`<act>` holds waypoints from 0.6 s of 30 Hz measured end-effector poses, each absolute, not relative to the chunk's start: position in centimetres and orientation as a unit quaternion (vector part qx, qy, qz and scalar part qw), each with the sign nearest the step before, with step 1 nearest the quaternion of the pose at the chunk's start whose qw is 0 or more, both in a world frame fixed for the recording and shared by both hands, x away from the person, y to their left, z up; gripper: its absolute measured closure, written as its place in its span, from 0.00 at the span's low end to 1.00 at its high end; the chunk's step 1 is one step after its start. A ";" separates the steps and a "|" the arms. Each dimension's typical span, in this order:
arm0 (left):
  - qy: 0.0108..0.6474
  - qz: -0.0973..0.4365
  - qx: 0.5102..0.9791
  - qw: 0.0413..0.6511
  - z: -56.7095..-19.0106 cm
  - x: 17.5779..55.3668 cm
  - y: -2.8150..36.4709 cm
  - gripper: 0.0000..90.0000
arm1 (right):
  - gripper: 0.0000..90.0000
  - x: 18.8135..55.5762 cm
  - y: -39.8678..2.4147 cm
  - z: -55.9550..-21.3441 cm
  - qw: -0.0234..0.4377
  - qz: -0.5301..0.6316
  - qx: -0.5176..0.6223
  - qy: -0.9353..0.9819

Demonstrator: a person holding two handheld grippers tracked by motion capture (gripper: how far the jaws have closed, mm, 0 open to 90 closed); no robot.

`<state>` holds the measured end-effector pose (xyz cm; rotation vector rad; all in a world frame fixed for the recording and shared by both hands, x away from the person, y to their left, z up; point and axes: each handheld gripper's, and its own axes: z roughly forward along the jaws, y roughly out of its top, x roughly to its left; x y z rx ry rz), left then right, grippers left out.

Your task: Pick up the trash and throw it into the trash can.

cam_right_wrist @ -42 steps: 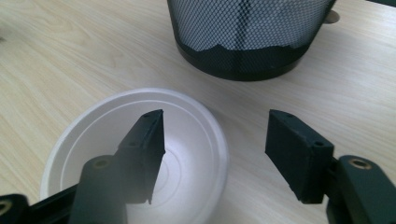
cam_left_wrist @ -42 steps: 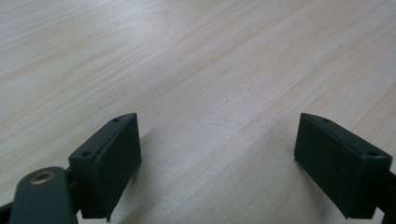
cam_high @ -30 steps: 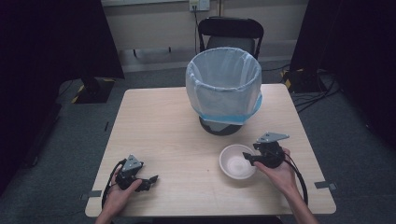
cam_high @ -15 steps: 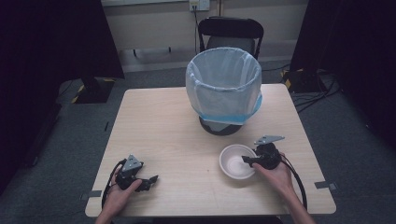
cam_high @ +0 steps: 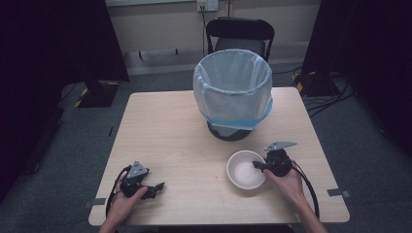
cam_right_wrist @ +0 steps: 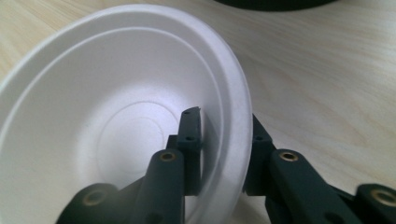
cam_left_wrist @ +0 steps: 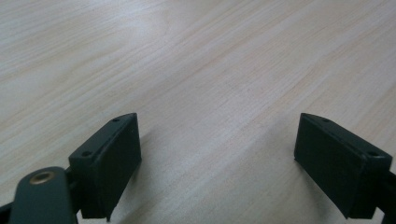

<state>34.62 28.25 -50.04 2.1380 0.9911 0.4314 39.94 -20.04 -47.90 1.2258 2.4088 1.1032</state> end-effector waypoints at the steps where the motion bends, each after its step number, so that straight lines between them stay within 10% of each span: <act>1: 0.385 0.168 0.831 0.365 -50.0 34.6 28.2 0.16 | 0.89 39.7 -19.9 -47.6 0.112 0.385 0.409 0.820; 18: 0.385 0.168 0.831 0.364 -50.0 34.6 28.2 0.16 | 0.96 38.2 -18.5 -44.6 0.131 0.415 0.378 0.817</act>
